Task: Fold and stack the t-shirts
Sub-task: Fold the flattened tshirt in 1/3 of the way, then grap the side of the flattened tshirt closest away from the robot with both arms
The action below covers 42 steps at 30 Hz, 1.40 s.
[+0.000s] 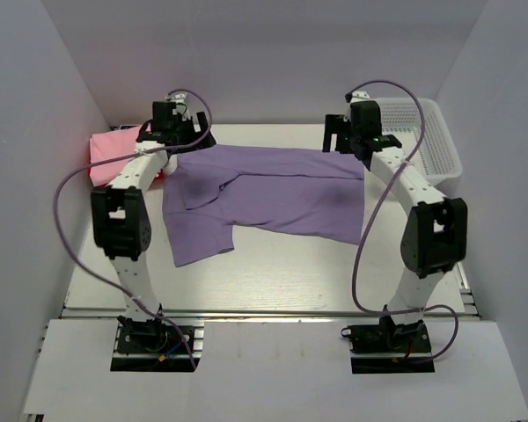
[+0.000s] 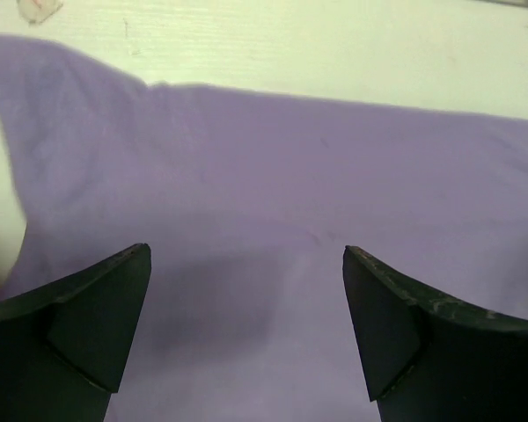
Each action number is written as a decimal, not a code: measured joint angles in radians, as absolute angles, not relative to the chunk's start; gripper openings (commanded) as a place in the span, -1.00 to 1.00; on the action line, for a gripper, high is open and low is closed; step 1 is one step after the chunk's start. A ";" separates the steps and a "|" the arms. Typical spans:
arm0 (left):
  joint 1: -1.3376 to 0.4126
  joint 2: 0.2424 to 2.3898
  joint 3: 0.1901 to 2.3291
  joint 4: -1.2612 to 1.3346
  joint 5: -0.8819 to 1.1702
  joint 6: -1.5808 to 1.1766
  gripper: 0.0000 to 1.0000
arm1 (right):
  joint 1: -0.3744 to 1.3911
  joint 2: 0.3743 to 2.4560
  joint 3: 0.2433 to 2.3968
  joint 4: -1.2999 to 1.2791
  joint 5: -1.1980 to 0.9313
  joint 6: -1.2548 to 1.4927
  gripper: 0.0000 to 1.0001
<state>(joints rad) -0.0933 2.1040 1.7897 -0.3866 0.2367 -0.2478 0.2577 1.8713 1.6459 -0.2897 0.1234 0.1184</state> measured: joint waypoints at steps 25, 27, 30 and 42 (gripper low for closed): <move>-0.166 0.801 0.433 -0.627 -0.109 -0.708 0.99 | 0.270 1.100 0.623 -0.233 0.020 0.470 0.81; -0.165 0.853 0.427 -0.614 -0.131 -0.719 0.99 | 0.270 1.089 0.622 -0.236 0.027 0.470 0.81; -0.165 0.942 0.427 -0.572 -0.154 -0.724 0.93 | 0.270 1.080 0.622 -0.237 0.027 0.469 0.81; -0.153 1.058 0.411 -0.391 -0.194 -0.713 -0.73 | 0.270 1.086 0.593 -0.243 0.068 0.468 0.81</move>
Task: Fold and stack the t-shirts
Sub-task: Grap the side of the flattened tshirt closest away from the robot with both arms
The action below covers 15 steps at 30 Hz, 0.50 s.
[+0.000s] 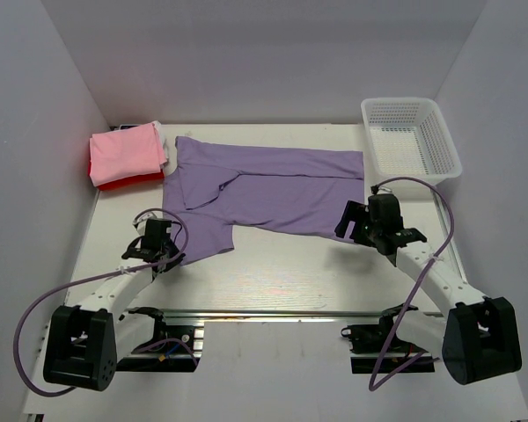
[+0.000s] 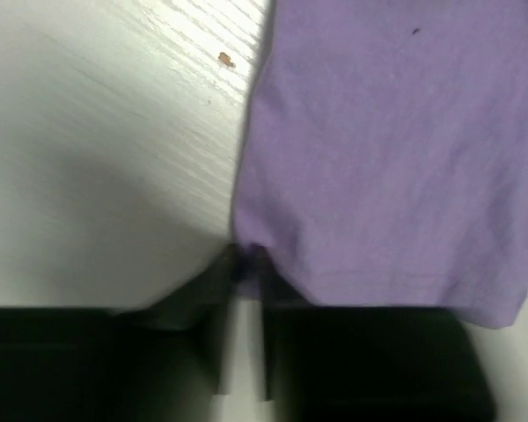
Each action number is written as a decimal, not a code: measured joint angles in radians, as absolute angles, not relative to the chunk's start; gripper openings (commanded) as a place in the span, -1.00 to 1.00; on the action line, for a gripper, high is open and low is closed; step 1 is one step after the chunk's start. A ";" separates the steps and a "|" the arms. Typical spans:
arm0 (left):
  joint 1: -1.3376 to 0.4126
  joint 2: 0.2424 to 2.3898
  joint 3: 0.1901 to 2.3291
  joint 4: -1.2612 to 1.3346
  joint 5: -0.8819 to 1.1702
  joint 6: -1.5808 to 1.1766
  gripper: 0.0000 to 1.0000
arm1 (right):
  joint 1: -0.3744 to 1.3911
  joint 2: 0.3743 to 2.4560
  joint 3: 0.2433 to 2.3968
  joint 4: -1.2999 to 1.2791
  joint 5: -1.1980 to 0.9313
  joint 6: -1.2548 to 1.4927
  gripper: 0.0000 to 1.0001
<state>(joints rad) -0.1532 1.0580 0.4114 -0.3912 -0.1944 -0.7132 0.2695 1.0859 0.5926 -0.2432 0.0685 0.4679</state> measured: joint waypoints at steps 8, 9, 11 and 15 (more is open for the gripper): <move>-0.153 1.043 0.387 -0.344 -0.148 -0.683 -1.00 | 0.270 1.117 0.588 -0.247 0.094 0.468 0.81; -0.153 1.038 0.387 -0.343 -0.142 -0.678 -1.00 | 0.270 1.118 0.587 -0.248 0.097 0.469 0.81; -0.153 1.017 0.387 -0.342 -0.129 -0.664 -1.00 | 0.270 1.122 0.584 -0.256 0.103 0.469 0.81; -0.153 0.948 0.387 -0.332 -0.098 -0.640 -1.00 | 0.270 1.153 0.581 -0.261 0.110 0.472 0.81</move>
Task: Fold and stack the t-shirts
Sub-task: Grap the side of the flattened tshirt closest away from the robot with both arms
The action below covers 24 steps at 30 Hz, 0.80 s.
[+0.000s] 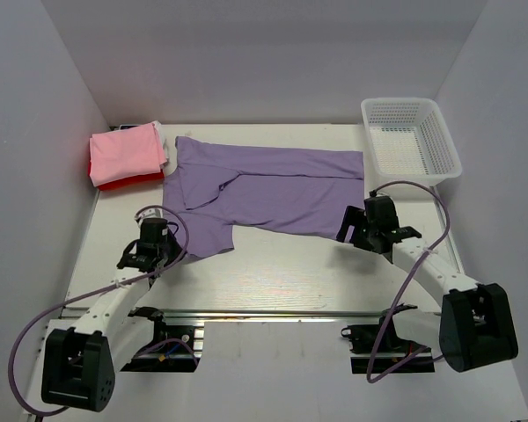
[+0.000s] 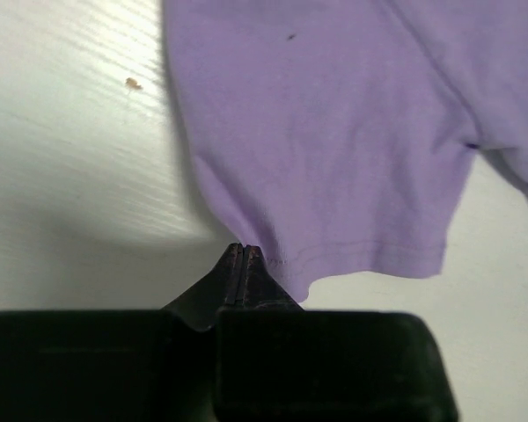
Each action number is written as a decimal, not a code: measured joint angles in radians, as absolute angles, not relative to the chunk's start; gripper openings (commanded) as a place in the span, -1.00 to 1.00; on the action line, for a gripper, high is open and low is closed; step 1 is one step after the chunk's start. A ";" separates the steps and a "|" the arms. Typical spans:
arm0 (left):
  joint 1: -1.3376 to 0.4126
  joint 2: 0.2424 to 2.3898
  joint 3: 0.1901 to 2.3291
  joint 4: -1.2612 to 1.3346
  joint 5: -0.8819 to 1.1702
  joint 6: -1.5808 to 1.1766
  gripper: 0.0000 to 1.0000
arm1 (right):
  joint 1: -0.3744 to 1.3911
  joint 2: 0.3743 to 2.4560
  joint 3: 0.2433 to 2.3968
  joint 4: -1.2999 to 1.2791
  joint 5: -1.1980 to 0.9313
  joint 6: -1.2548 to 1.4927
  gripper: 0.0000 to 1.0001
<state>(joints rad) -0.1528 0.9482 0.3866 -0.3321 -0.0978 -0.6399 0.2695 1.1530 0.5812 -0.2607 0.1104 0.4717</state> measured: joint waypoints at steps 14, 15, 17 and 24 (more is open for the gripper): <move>-0.153 0.863 0.397 -0.306 -0.014 -0.607 -1.00 | 0.270 1.386 0.632 -0.184 0.227 0.490 0.21; -0.153 0.863 0.402 -0.306 -0.010 -0.605 -1.00 | 0.270 1.400 0.640 -0.178 0.232 0.489 0.11; -0.153 0.863 0.414 -0.303 -0.007 -0.602 -1.00 | 0.269 1.414 0.647 -0.170 0.237 0.490 -0.18; -0.153 0.897 0.496 -0.257 0.014 -0.596 -1.00 | 0.269 1.413 0.648 -0.186 0.220 0.511 -0.99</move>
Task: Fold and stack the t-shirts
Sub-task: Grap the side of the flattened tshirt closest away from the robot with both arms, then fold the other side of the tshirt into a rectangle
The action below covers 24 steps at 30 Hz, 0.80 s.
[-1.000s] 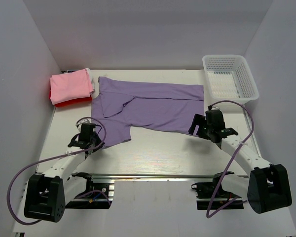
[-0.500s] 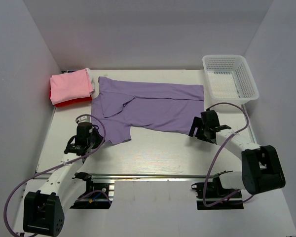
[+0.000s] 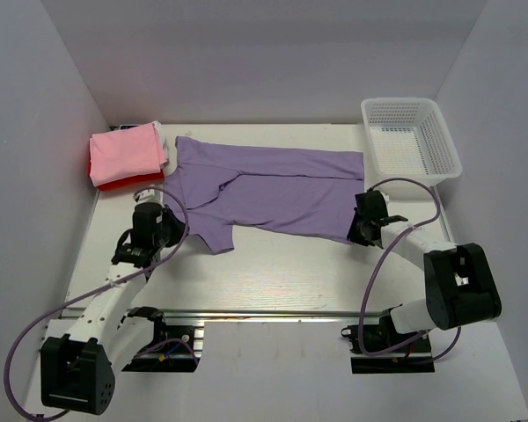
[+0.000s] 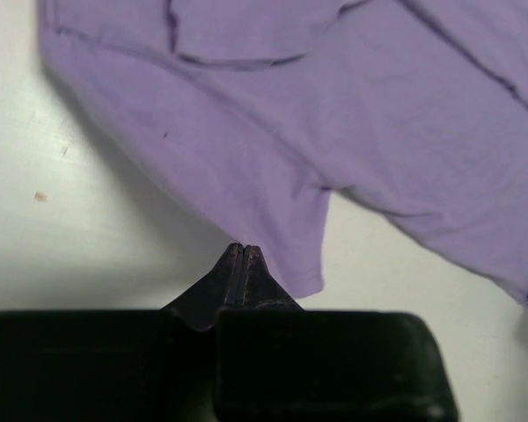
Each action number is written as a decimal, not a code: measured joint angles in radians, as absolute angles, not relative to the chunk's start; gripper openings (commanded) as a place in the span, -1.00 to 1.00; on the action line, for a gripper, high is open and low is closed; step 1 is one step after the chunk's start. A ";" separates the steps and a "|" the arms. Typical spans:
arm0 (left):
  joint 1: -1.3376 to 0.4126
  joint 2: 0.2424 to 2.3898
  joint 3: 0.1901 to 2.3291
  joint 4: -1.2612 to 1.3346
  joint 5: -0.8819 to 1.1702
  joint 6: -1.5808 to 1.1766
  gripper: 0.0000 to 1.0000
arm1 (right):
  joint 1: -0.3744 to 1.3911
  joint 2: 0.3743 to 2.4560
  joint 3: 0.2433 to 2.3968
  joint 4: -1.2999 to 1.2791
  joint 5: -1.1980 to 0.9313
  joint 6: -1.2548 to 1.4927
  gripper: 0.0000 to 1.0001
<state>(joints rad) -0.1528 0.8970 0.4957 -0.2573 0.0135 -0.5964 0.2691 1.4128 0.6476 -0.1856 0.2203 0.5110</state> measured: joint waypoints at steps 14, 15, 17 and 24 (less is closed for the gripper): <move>-0.153 1.218 0.817 -0.166 -0.002 -0.561 -1.00 | 0.270 1.459 0.871 -0.326 0.207 0.501 -1.00; -0.153 1.251 0.846 -0.163 -0.005 -0.558 -1.00 | 0.270 1.473 0.894 -0.339 0.209 0.496 -1.00; -0.153 1.308 0.897 -0.157 -0.011 -0.554 -1.00 | 0.269 1.505 0.943 -0.363 0.217 0.489 -1.00; -0.147 1.470 1.073 -0.150 -0.068 -0.536 -1.00 | 0.268 1.626 1.134 -0.458 0.268 0.462 -1.00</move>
